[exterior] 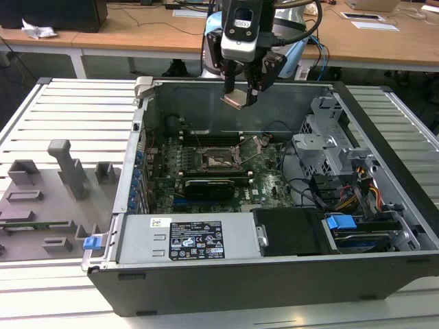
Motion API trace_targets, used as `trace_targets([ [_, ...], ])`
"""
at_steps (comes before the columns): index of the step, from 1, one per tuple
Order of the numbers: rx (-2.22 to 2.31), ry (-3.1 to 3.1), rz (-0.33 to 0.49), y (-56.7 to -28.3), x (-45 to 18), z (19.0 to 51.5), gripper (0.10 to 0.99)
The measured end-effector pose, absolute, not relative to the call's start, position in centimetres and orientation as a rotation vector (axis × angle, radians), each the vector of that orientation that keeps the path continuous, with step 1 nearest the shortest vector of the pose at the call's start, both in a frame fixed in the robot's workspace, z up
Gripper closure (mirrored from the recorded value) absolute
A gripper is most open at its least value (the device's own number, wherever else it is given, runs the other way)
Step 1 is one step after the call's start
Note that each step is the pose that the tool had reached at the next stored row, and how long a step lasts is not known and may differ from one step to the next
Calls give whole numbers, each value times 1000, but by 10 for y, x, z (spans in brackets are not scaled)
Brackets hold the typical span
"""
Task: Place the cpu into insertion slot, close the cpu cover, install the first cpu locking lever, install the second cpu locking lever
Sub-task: 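Place the cpu into insertion slot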
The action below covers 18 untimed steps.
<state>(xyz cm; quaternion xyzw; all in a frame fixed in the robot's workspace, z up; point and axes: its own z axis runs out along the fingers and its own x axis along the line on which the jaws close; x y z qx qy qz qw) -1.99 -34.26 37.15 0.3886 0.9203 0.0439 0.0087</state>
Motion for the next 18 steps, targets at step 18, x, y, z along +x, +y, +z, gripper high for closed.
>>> trace_targets([
  [18,1286,2842,136,-343,-20,371,561],
])
